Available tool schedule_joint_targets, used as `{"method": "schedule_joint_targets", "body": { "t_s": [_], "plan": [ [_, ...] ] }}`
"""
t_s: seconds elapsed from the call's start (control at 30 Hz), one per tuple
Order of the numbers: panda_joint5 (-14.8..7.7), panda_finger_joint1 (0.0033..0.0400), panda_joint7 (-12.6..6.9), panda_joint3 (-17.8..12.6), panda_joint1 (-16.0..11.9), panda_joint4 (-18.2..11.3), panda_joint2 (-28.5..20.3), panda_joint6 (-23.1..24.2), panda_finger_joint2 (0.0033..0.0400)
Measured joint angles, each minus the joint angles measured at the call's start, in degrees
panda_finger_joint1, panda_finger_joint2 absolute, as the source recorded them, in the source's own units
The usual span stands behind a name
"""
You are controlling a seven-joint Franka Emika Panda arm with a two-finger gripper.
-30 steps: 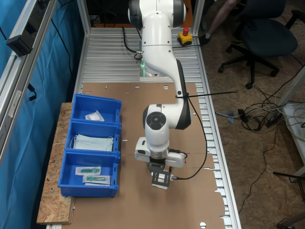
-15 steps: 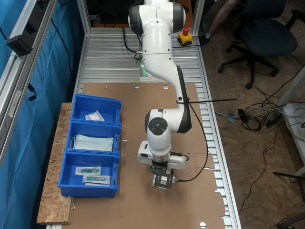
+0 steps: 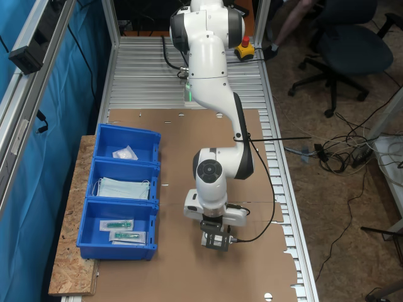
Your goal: Pick and place sorting task of medical equipment.
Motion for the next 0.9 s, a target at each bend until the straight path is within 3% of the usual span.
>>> {"method": "schedule_joint_targets", "body": {
  "t_s": [0.9],
  "plan": [
    [0.00,0.0400,0.00,0.00,0.00,0.57,0.71,0.72,0.0400]
  ]
}}
